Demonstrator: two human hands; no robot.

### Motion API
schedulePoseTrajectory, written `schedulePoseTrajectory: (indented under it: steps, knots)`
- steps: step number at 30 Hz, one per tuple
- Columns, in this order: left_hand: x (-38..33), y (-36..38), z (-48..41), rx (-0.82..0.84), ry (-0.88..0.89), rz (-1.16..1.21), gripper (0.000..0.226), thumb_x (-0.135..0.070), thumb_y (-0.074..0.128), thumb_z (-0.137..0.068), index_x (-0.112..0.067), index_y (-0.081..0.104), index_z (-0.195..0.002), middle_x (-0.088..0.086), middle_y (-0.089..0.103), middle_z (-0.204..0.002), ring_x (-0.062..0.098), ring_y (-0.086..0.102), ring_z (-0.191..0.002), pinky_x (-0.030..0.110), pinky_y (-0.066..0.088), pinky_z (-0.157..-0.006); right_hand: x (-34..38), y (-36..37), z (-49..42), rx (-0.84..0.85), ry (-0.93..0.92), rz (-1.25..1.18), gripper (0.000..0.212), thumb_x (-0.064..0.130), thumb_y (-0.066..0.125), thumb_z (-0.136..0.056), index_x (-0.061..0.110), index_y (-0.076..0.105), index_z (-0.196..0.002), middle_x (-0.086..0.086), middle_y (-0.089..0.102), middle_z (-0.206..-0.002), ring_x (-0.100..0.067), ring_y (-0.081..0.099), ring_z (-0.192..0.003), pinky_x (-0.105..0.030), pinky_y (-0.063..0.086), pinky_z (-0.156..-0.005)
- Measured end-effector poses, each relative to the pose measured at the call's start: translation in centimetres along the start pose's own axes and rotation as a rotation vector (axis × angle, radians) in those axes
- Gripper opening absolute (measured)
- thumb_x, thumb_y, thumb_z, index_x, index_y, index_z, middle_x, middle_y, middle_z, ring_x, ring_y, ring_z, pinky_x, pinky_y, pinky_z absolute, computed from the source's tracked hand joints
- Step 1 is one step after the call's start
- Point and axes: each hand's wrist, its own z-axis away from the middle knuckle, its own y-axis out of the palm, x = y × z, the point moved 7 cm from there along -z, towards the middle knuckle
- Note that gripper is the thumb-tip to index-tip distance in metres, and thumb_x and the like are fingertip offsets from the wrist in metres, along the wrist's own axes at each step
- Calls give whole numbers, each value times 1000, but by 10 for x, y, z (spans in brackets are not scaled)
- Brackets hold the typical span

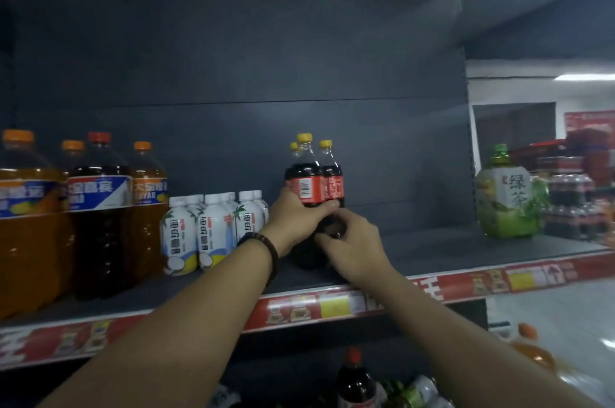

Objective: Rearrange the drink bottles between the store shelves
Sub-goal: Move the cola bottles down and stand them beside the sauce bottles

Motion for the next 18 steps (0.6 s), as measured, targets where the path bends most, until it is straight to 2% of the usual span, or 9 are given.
schedulePoseTrajectory:
  steps: [2,3,5,7,9,11,13,16,18]
  knots:
    - [14,-8,-2,-29,-15,16,85,-70,86,-54,-28,63,-124,-9,78,-108,14,75,-100,43,62,-96,-3,-4,-3,-5,59,-125,13,21,71,-89,22,76,-101,8,74,-85,-12,70,-81,-14,53,-64]
    - [20,-12,-2,-23,-21,28,90,-72,88,-53,-27,60,-126,-8,77,-110,14,75,-102,43,62,-97,-6,-9,-7,-38,96,-145,16,20,70,-90,19,73,-106,8,73,-91,-11,68,-82,-10,48,-61]
    - [24,-24,8,1,-16,70,88,-68,92,-63,-26,54,-131,-8,75,-115,13,74,-107,43,60,-99,-13,-16,-21,-97,151,-103,37,23,71,-90,15,60,-125,-1,66,-116,-16,62,-95,-18,47,-74]
    - [26,-36,22,16,-14,111,68,-52,85,-85,-27,46,-134,-9,70,-120,10,70,-111,36,55,-99,-21,-12,-37,-74,190,-61,62,23,73,-89,10,46,-143,-12,53,-141,-28,57,-119,-29,42,-90]
    - [29,-45,35,31,-3,194,48,-45,75,-97,-33,48,-134,-12,68,-126,9,66,-117,35,51,-103,-31,2,-46,-3,235,-124,81,19,75,-88,8,32,-156,-16,46,-151,-35,51,-134,-32,40,-98]
    - [35,-50,44,46,-9,268,35,-45,69,-101,-41,53,-132,-16,67,-130,7,63,-121,35,48,-106,-41,17,-49,94,281,-241,92,14,77,-88,9,22,-162,-15,51,-148,-34,53,-133,-38,44,-105]
    - [42,-54,51,44,-39,304,34,-49,63,-103,-45,53,-135,-20,65,-129,6,61,-122,34,45,-104,-46,24,-52,143,301,-378,92,8,77,-91,7,19,-162,-10,57,-136,-30,60,-122,-41,50,-102]
    - [46,-53,60,82,-73,281,53,-67,62,-97,-45,39,-139,-25,60,-128,10,58,-127,34,44,-105,-55,22,-56,89,331,-526,98,11,82,-90,6,17,-163,-12,61,-133,-29,68,-111,-43,58,-94]
    - [43,-51,64,92,-78,192,69,-73,68,-89,-43,28,-137,-23,57,-128,11,57,-124,36,44,-108,-56,21,-57,72,328,-550,98,14,87,-87,6,24,-161,-14,63,-128,-27,72,-103,-39,61,-81]
